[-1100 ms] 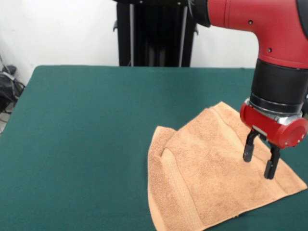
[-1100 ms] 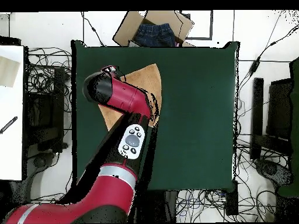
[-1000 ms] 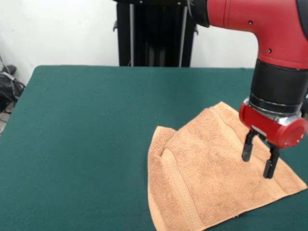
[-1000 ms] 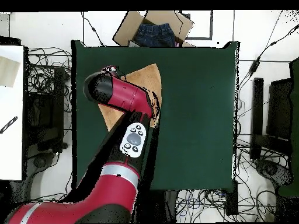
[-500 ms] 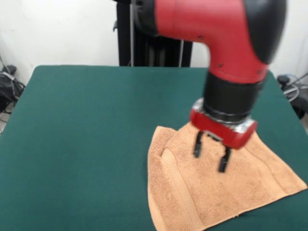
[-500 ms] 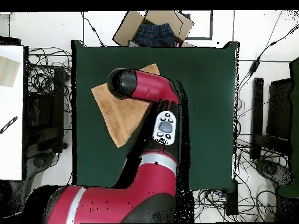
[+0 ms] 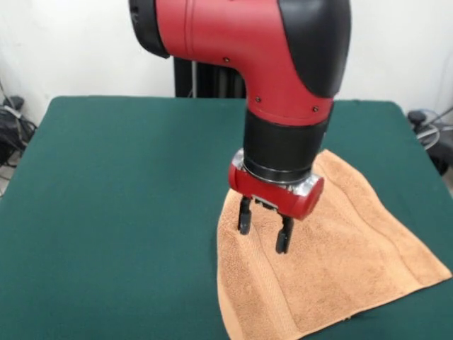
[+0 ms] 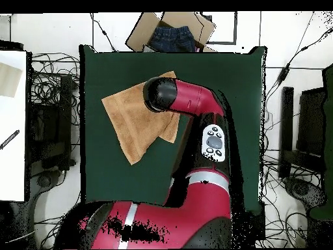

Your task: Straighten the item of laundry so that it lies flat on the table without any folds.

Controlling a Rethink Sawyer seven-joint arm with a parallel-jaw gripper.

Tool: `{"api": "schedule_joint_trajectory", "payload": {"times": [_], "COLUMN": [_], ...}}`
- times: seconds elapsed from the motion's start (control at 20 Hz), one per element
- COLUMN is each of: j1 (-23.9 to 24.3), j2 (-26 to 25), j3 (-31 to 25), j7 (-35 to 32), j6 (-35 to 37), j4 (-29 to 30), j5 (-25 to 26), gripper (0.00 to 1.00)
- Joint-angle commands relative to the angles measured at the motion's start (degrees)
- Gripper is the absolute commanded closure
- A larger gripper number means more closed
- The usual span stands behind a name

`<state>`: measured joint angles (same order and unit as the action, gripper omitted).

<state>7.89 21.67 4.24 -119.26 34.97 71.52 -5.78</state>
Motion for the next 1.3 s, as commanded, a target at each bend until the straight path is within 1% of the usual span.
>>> {"api": "schedule_joint_trajectory", "payload": {"times": [0.05, 0.25, 0.45, 0.6, 0.75, 0.95, 1.05, 1.15, 1.3], "j1": [1.30, 1.01, 2.36, 2.34, 2.59, 3.45, 4.29, 4.79, 5.66], "j2": [3.84, 4.51, 6.30, 7.67, 7.68, 6.72, 7.28, 8.26, 6.12], "j3": [-8.57, -9.07, -11.58, -11.94, -12.29, -13.14, -13.71, -13.71, -13.95], "j7": [6.72, 4.47, 3.91, 2.95, 2.57, 2.76, 3.35, 3.81, 5.64], "j6": [1.41, -0.21, -0.84, -2.12, -3.64, -5.90, -6.01, -4.15, -3.32], "j4": [9.62, 10.75, 13.20, 15.35, 16.53, 17.07, 17.74, 17.97, 15.72], "j5": [3.87, 4.67, 4.02, 4.43, 5.20, 6.11, 6.25, 6.36, 7.68], "gripper": [0.00, 0.00, 0.00, 0.00, 0.00, 0.00, 0.00, 0.00, 0.00]}}
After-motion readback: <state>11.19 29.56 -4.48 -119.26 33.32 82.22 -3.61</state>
